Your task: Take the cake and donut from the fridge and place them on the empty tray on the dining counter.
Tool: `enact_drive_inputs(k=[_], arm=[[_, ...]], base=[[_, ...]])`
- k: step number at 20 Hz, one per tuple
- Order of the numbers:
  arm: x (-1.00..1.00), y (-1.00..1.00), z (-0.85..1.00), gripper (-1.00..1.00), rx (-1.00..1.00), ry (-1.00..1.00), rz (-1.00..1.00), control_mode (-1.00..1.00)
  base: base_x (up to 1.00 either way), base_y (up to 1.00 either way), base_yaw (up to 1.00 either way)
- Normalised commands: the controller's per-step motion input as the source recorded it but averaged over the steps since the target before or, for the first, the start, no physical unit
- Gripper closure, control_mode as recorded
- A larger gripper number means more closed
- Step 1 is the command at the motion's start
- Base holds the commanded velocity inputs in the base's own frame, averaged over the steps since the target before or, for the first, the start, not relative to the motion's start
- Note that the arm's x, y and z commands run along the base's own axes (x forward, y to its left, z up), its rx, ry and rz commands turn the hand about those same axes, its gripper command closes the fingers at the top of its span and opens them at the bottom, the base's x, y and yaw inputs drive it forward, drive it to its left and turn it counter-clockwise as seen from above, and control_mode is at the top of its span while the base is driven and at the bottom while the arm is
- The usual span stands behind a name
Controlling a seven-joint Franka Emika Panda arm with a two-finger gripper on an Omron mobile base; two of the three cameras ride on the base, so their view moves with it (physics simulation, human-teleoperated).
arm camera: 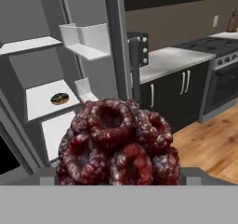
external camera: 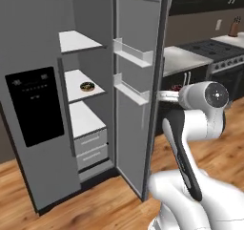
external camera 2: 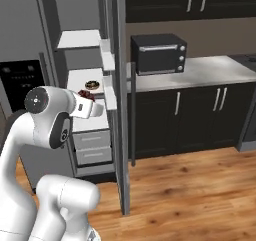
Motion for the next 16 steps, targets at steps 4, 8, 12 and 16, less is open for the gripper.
enact_drive_inputs(k=[4,8,12,16], arm=[[0.0,0.0,0.0,1.0,0.0,0.0,0.0,1.0],[0.0,0.0,0.0,1.0,0.0,0.0,0.0,1.0],[0.0,0.0,0.0,1.0,0.0,0.0,0.0,1.0],[0.0,0.0,0.0,1.0,0.0,0.0,0.0,1.0]], base=[[-0.37,0.03,-0.28],[-0.35,0.03,-0.27],[-0.36,0.03,-0.27],[-0.37,0.03,-0.28]])
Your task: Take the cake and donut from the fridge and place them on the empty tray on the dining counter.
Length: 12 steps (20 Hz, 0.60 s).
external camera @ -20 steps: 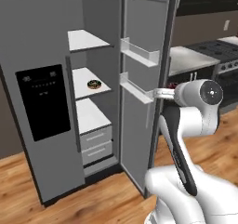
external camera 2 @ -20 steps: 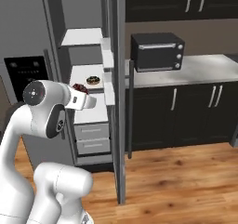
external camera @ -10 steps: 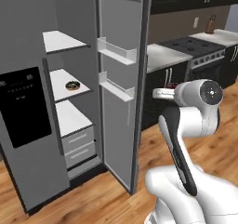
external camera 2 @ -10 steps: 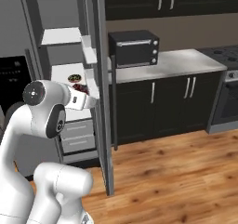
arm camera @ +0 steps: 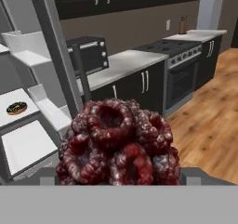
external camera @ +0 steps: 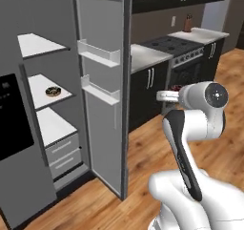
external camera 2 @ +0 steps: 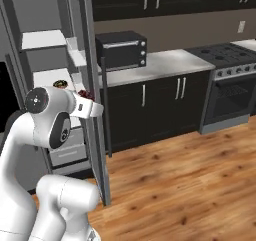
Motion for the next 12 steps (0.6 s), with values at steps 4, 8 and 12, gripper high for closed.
enact_drive_inputs(k=[4,8,12], arm=[[0.0,0.0,0.0,1.0,0.0,0.0,0.0,1.0],[0.0,0.0,0.0,1.0,0.0,0.0,0.0,1.0],[0.0,0.0,0.0,1.0,0.0,0.0,0.0,1.0]], base=[[-0.38,0.01,-0.28],[-0.37,0.01,-0.29],[-0.34,0.01,-0.29]])
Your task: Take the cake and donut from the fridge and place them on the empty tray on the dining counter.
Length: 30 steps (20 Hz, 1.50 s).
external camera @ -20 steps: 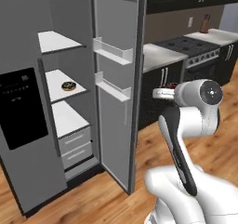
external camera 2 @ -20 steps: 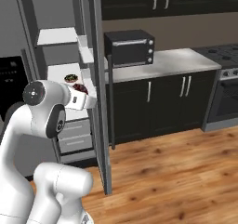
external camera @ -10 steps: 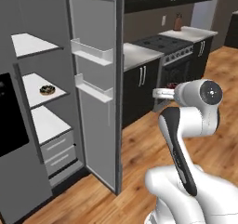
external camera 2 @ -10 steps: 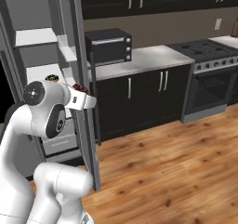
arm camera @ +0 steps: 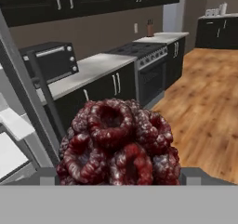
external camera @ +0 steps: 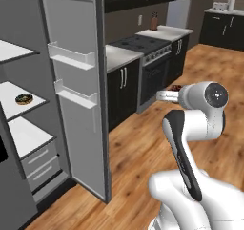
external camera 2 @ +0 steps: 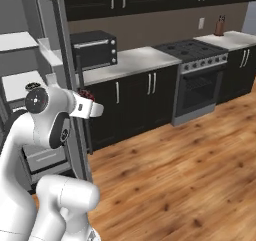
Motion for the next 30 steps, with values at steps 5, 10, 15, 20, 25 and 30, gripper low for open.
enact_drive_inputs(k=[5,10,15,20,25,30], arm=[[0.0,0.0,0.0,1.0,0.0,0.0,0.0,1.0],[0.0,0.0,0.0,1.0,0.0,0.0,0.0,1.0],[0.0,0.0,0.0,1.0,0.0,0.0,0.0,1.0],[0.0,0.0,0.0,1.0,0.0,0.0,0.0,1.0],[0.0,0.0,0.0,1.0,0.0,0.0,0.0,1.0],[0.0,0.0,0.0,1.0,0.0,0.0,0.0,1.0]], base=[[-0.29,0.0,-0.3],[-0.31,0.0,-0.3],[-0.3,0.0,-0.29],[-0.26,0.0,-0.27],[-0.26,0.01,-0.26],[-0.25,0.01,-0.27]])
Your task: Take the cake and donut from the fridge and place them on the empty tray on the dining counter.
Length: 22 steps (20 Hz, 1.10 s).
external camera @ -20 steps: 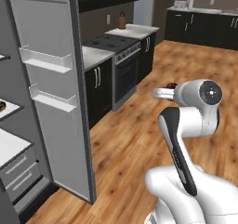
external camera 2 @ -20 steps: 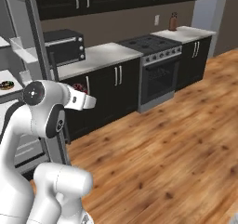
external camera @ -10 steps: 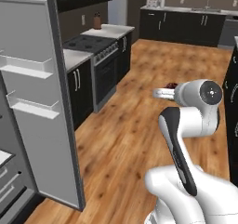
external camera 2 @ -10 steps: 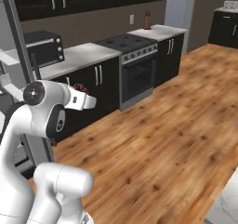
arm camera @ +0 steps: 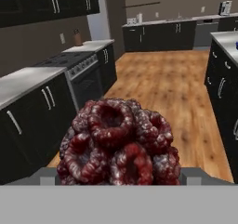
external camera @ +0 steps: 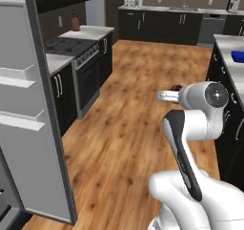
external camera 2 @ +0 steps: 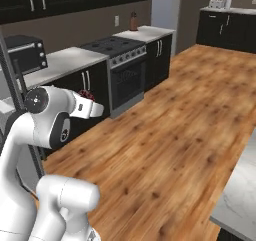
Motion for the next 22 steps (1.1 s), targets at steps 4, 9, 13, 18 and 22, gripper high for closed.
enact_drive_inputs(k=[4,9,13,18,22], arm=[[0.0,0.0,0.0,1.0,0.0,0.0,0.0,1.0],[0.0,0.0,0.0,1.0,0.0,0.0,0.0,1.0],[0.0,0.0,0.0,1.0,0.0,0.0,0.0,1.0],[0.0,0.0,0.0,1.0,0.0,0.0,0.0,1.0],[0.0,0.0,0.0,1.0,0.0,0.0,0.0,1.0]], base=[[-0.23,0.01,-0.27],[-0.17,0.05,-0.26],[-0.14,0.07,-0.25],[-0.11,0.08,-0.24],[-0.03,0.16,-0.22]])
